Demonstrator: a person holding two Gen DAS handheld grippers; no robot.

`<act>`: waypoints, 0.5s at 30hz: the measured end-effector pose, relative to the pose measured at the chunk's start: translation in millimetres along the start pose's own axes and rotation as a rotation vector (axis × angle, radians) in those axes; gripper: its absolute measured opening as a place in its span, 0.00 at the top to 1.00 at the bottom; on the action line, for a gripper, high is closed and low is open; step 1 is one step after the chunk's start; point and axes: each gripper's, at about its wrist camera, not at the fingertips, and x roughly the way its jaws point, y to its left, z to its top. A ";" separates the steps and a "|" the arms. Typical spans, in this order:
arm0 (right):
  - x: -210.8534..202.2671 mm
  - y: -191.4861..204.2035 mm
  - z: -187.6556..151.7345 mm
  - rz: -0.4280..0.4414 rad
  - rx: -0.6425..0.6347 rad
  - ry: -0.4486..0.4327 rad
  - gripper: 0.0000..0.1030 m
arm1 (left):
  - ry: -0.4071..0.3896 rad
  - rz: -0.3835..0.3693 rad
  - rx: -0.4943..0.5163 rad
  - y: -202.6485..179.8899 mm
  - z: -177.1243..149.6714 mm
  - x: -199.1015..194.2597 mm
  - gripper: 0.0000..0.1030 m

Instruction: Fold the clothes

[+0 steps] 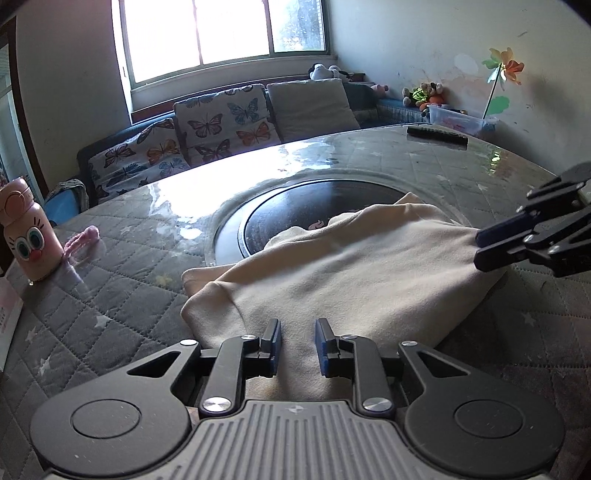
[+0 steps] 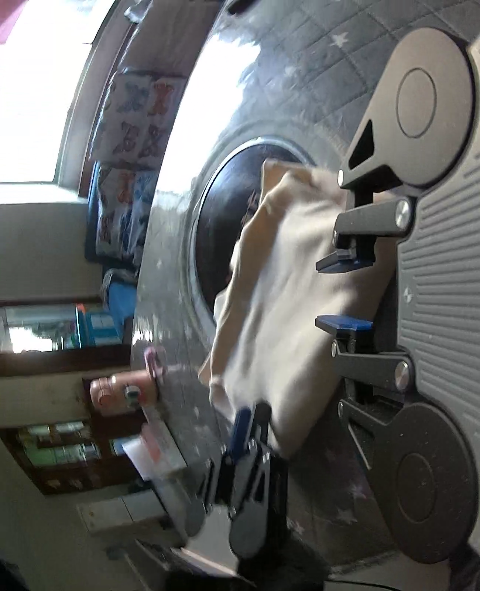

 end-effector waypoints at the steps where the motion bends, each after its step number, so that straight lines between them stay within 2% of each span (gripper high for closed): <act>1: 3.8 -4.1 -2.5 -0.007 0.020 0.014 0.76 | 0.000 -0.001 0.001 0.2 -0.4 -0.1 0.77; 5: 7.6 -15.1 -13.9 0.008 0.056 0.021 0.76 | 0.002 -0.002 0.004 0.3 -0.2 -0.2 0.77; 12: 5.0 -17.3 -0.7 -0.007 0.061 -0.012 0.76 | 0.003 -0.001 0.003 0.6 -0.5 0.1 0.77; 15: 16.9 -23.7 -2.1 0.001 0.089 0.021 0.76 | 0.005 -0.002 -0.002 1.3 -0.8 -0.7 0.77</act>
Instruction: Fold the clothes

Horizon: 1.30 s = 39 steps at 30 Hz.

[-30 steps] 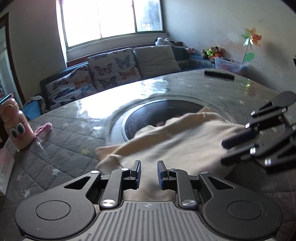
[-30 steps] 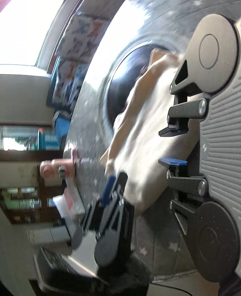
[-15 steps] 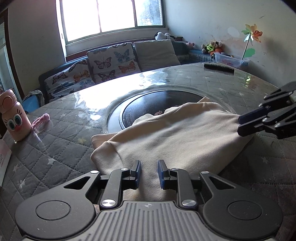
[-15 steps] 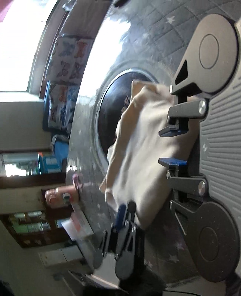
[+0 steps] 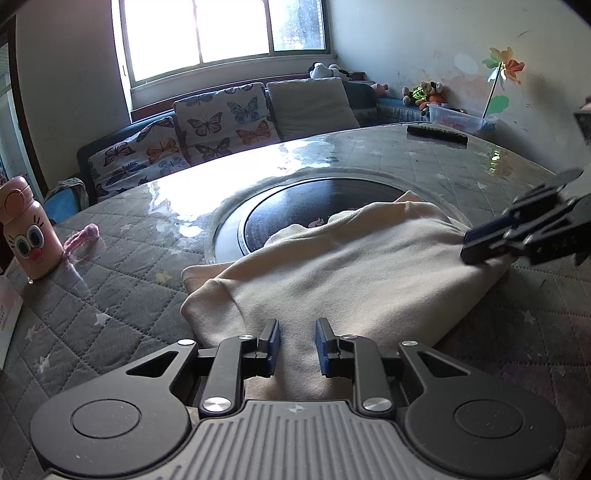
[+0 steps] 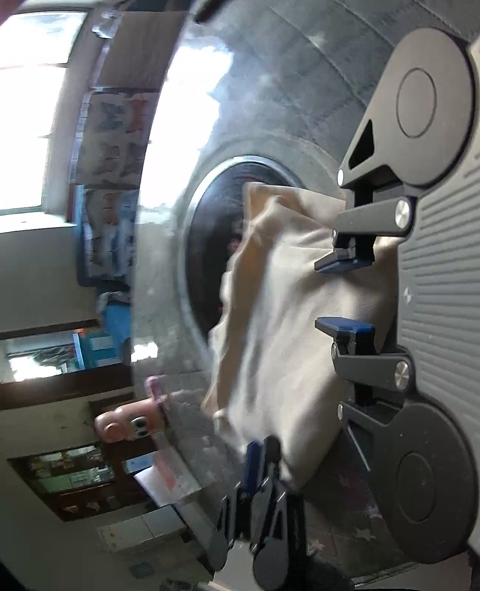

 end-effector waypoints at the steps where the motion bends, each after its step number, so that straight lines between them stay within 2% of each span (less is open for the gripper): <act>1: 3.0 -1.8 -1.2 0.003 0.006 0.008 0.76 | 0.000 0.000 -0.002 0.2 0.2 -0.6 0.76; 6: -0.4 -3.0 10.3 -0.003 -0.001 -0.021 0.76 | -0.002 -0.002 -0.025 4.2 2.6 -2.4 0.73; 10: 16.2 -14.4 17.8 -0.018 0.041 -0.015 0.75 | 0.002 0.002 -0.039 6.1 2.4 -2.1 0.70; 13: 29.7 -24.7 16.2 -0.015 0.081 0.019 0.74 | 0.002 0.005 -0.047 7.7 2.6 -3.8 0.65; 16: 26.9 -24.6 21.0 -0.023 0.077 -0.004 0.70 | -0.003 0.013 -0.068 11.9 5.5 -4.5 0.57; 20: 30.8 -27.3 30.3 -0.030 0.089 -0.030 0.68 | -0.001 0.033 -0.113 19.7 9.2 -1.0 0.53; 30: 62.7 -37.1 40.7 -0.043 0.119 -0.002 0.68 | 0.019 0.072 -0.212 41.4 8.4 7.4 0.48; 32: 59.7 -35.1 42.2 -0.042 0.107 -0.012 0.66 | 0.025 0.072 -0.242 46.4 8.2 9.1 0.47; 34: 57.6 -33.3 43.5 -0.042 0.096 -0.019 0.57 | 0.033 0.071 -0.268 50.2 8.0 11.1 0.47; 39: 63.6 -35.3 42.3 -0.053 0.096 -0.005 0.57 | 0.046 0.062 -0.325 57.3 6.7 11.8 0.47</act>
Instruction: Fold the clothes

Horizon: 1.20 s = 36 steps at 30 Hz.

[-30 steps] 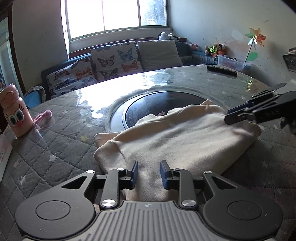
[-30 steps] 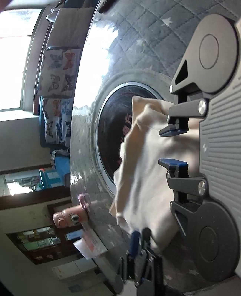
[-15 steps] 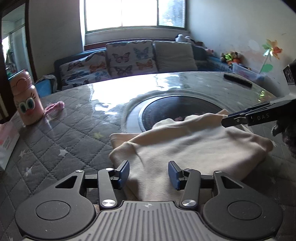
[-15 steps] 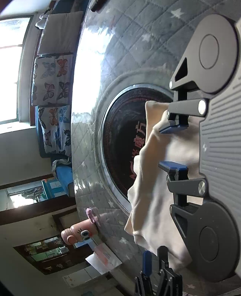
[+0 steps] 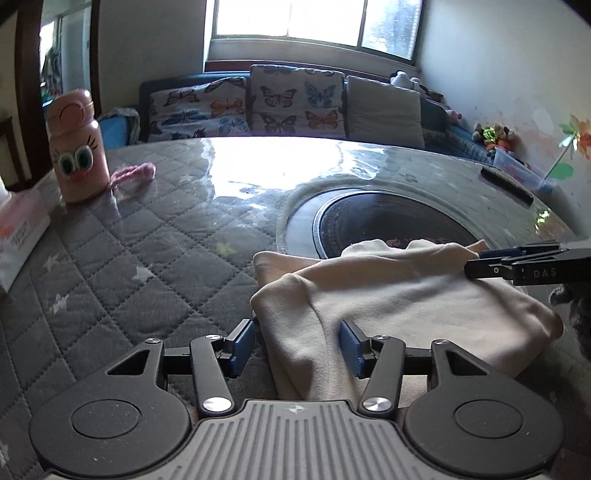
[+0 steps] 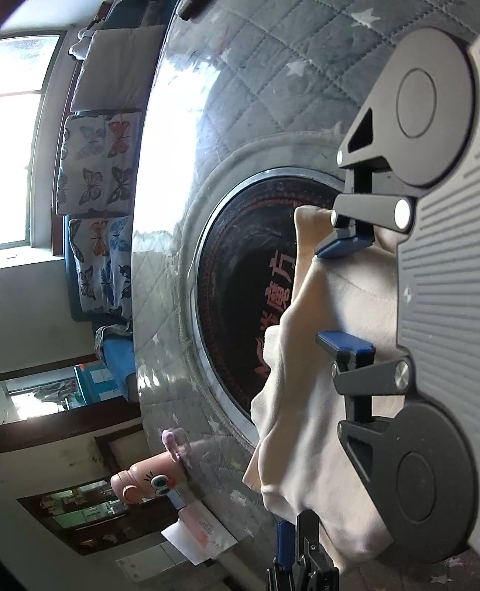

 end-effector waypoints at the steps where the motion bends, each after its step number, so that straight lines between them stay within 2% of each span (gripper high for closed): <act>1: -1.9 -0.7 0.3 0.002 0.006 -0.006 0.57 | 0.003 -0.003 -0.010 1.6 0.2 -0.1 0.47; 6: -15.7 -7.9 1.3 -0.016 0.029 -0.042 0.57 | 0.022 -0.024 -0.072 9.1 2.6 2.2 0.47; 11: -16.9 -23.4 -3.4 -0.052 0.071 -0.017 0.57 | 0.043 -0.055 -0.140 16.9 4.4 6.9 0.47; 17: -14.9 -34.2 -10.6 -0.040 0.127 0.000 0.57 | 0.049 -0.081 -0.178 21.5 6.2 8.5 0.49; 22: -12.8 -34.3 -11.7 -0.023 0.134 0.005 0.63 | 0.049 -0.119 -0.227 26.9 6.7 9.3 0.50; 23: -12.2 -33.4 -11.6 -0.023 0.133 0.005 0.64 | 0.047 -0.123 -0.234 27.5 6.6 9.6 0.53; 25: -11.6 -32.2 -11.3 -0.021 0.131 0.005 0.72 | 0.047 -0.129 -0.243 28.7 6.3 10.0 0.56; 26: -11.2 -31.7 -11.2 -0.019 0.131 0.007 0.73 | 0.046 -0.129 -0.247 29.1 6.1 10.2 0.63; 29: -11.2 -29.8 -10.8 -0.020 0.126 0.007 0.80 | 0.046 -0.140 -0.262 30.0 5.4 11.0 0.73; 31: -12.7 -28.4 -9.9 -0.021 0.123 0.003 0.87 | 0.040 -0.140 -0.268 29.6 5.2 10.0 0.78; 36: -21.8 -23.6 -6.8 -0.019 0.110 -0.020 0.91 | 0.015 -0.116 -0.251 25.7 4.5 2.7 0.84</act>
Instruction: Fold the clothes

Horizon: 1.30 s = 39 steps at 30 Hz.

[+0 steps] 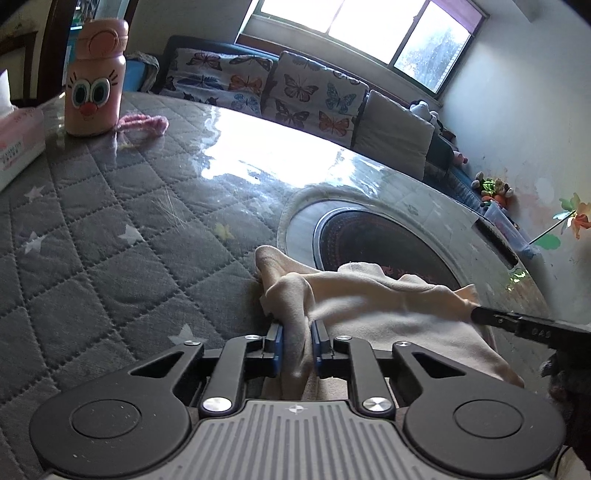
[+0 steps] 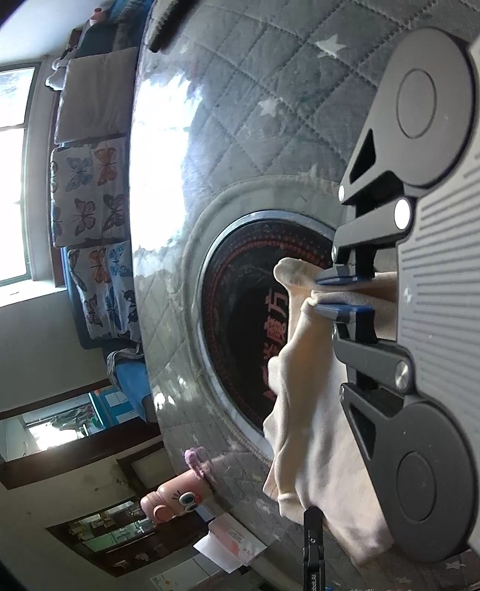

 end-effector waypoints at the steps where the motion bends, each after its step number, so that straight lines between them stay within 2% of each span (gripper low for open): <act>1: -2.9 2.4 1.1 0.002 -0.004 -0.008 0.91 | -0.006 0.004 0.005 -0.9 -0.1 -1.7 0.85; 11: -20.6 39.2 22.3 0.022 -0.078 -0.063 0.92 | -0.094 0.026 0.043 -3.0 -0.4 -38.6 0.86; 21: -11.7 101.7 44.4 0.089 -0.189 -0.085 0.92 | -0.182 0.096 -0.010 37.2 4.2 -85.5 0.86; 35: 34.4 182.4 76.7 0.223 -0.278 -0.093 0.92 | -0.265 0.240 -0.092 97.7 20.1 -128.2 0.86; 39: 50.7 197.5 82.1 0.242 -0.290 -0.086 0.92 | -0.248 0.264 -0.113 112.5 17.1 -126.5 0.86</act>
